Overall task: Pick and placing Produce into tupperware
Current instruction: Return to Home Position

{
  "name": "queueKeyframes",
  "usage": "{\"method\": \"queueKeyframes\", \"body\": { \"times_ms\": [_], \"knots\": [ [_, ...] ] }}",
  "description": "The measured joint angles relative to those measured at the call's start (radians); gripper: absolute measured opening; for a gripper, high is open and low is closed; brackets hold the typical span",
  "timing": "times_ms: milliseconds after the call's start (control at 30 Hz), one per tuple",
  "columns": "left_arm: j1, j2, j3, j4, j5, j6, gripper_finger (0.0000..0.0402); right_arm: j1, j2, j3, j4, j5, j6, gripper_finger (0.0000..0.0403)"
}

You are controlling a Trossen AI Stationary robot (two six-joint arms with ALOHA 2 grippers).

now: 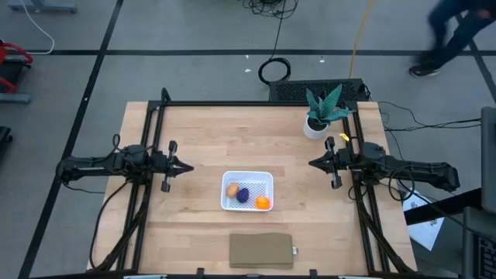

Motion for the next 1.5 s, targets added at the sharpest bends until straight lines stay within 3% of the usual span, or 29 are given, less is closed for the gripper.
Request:
{"method": "queueKeyframes", "body": {
  "times_ms": [233, 633, 967, 1333, 1500],
  "knots": [
    [0.000, 0.000, 0.000, 0.000, 0.000, 0.000, 0.0027, 0.000, 0.000, 0.000, 0.000, 0.000, 0.000, 0.0000],
    [0.000, 0.000, 0.000, 0.000, 0.000, 0.000, 0.0002, 0.000, 0.000, 0.000, 0.000, 0.000, 0.000, 0.0000],
    [0.000, 0.000, 0.000, 0.000, 0.001, 0.000, 0.0028, 0.000, 0.000, 0.000, 0.000, 0.000, 0.000, 0.0000],
    [0.000, 0.000, 0.001, 0.000, 0.001, 0.000, 0.0003, 0.000, 0.000, 0.000, 0.000, 0.000, 0.000, 0.0000],
    [0.000, 0.000, 0.001, 0.000, 0.001, 0.000, 0.0010, 0.000, 0.000, 0.000, 0.000, 0.000, 0.000, 0.0000]
  ]
}}
